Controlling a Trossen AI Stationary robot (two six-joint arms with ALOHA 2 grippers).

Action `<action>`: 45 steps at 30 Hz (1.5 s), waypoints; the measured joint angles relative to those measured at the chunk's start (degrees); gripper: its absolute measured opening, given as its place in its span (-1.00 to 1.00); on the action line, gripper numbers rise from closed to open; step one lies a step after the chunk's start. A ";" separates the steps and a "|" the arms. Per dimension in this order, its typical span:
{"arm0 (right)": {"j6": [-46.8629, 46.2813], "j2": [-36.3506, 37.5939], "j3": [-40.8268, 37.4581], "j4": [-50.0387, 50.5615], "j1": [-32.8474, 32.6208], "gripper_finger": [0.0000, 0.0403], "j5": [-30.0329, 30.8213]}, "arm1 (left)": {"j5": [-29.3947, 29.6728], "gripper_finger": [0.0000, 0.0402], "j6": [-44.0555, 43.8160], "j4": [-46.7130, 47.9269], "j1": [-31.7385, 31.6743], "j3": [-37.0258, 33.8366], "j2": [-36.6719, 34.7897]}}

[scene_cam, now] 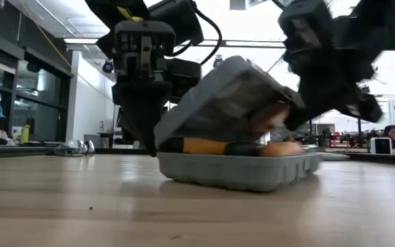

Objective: Prefit tool cases
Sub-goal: Open the gray toolbox

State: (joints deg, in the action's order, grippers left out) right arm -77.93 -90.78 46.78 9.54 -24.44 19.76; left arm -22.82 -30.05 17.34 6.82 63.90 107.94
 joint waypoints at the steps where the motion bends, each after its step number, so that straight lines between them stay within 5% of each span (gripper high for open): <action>1: 0.83 0.26 0.00 -0.91 0.76 -1.00 0.31 | -0.15 -1.00 -0.07 -0.17 0.26 0.00 0.00; 15: 11.65 2.30 0.22 -15.73 10.89 -1.00 -5.40 | 4.20 -1.00 -1.02 1.13 3.11 0.46 -1.31; 24: 15.38 2.25 0.20 -15.59 15.95 -1.00 -8.21 | 19.91 -1.00 -3.33 14.50 7.28 -1.94 -13.14; 34: 18.89 -4.67 0.17 -20.65 23.11 -1.00 -16.27 | 30.12 -1.00 -13.18 7.84 9.41 -10.93 -27.91; 39: 19.95 -7.65 0.02 -20.56 25.35 -1.00 -19.85 | 33.20 -1.00 -14.75 6.48 9.42 -11.72 -28.86; 45: 23.06 -1.36 0.11 -17.44 24.83 -1.00 -19.82 | 35.49 -1.00 -14.81 1.13 8.51 -11.72 -25.91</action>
State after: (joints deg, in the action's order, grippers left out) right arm -54.88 -92.15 46.89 -7.90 0.39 -0.06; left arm 12.67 -44.86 18.46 15.33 52.18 82.03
